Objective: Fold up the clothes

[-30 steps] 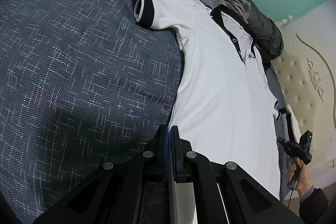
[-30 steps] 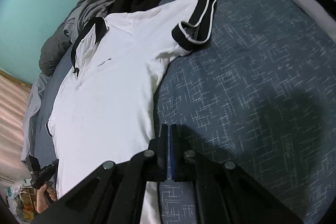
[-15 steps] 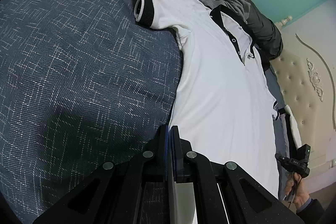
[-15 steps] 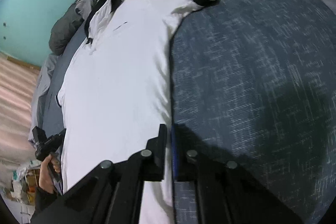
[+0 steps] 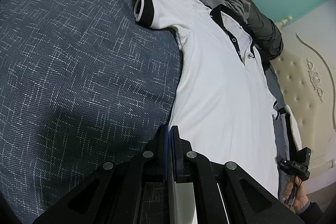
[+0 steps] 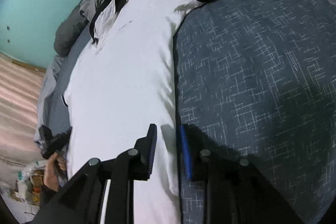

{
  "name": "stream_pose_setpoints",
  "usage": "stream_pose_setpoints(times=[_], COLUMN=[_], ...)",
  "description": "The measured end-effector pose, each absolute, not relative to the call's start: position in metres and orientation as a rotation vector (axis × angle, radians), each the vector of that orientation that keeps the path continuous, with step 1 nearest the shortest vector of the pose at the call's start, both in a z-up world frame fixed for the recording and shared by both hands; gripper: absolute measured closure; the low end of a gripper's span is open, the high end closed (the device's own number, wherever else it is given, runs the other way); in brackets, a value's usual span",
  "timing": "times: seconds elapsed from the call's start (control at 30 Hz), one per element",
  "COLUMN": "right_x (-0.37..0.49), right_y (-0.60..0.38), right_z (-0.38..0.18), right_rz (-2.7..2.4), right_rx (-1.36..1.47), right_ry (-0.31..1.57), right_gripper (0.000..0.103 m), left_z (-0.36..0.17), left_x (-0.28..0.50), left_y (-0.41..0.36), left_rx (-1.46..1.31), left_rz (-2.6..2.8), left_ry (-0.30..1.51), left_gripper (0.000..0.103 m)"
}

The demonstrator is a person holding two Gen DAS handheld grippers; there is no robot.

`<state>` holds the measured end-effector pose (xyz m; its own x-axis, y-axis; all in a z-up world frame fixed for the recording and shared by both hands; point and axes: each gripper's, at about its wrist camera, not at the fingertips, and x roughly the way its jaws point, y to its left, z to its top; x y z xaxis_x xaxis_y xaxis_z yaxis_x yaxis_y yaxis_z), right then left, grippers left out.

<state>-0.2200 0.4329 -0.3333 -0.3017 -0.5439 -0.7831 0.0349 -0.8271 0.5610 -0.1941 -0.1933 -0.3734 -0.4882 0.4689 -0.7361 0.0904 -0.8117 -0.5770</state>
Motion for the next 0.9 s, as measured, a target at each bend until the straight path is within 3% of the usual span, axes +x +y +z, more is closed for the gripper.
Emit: stream_pose_setpoints(times=[0.07,0.13,0.37,0.63,0.77,0.9], right_x=[-0.218,-0.219,-0.218,-0.219,-0.219,-0.221], right_y=[0.43,0.426,0.435,0.416,0.412,0.422], right_z=[-0.334,-0.333,-0.331,-0.33,-0.327,-0.322], right_rz=[-2.182,-2.203,-2.279,-2.334,-2.331,-2.338], right_rx=[1.579,1.578,1.575,1.624,1.645,1.646], right_ry=[-0.633,-0.604,-0.565,-0.336,-0.295,-0.37], right_gripper=[0.082,0.101,0.101,0.101,0.097,0.088], left_z=[-0.374,-0.373,-0.373,-0.371,-0.37,-0.366], left_x=[-0.194,-0.194,-0.194,-0.193,-0.193,-0.192], left_y=[-0.194,-0.194,-0.194,-0.192,-0.192,-0.193], left_rx=[-1.442,-1.444,-1.446,-1.453,-1.456,-1.467], left_rz=[2.382,2.38,2.378,2.389,2.388,2.394], left_ry=[-0.834,-0.834,-0.831,-0.802,-0.799,-0.786], left_gripper=[0.1,0.1,0.1,0.1,0.1,0.099])
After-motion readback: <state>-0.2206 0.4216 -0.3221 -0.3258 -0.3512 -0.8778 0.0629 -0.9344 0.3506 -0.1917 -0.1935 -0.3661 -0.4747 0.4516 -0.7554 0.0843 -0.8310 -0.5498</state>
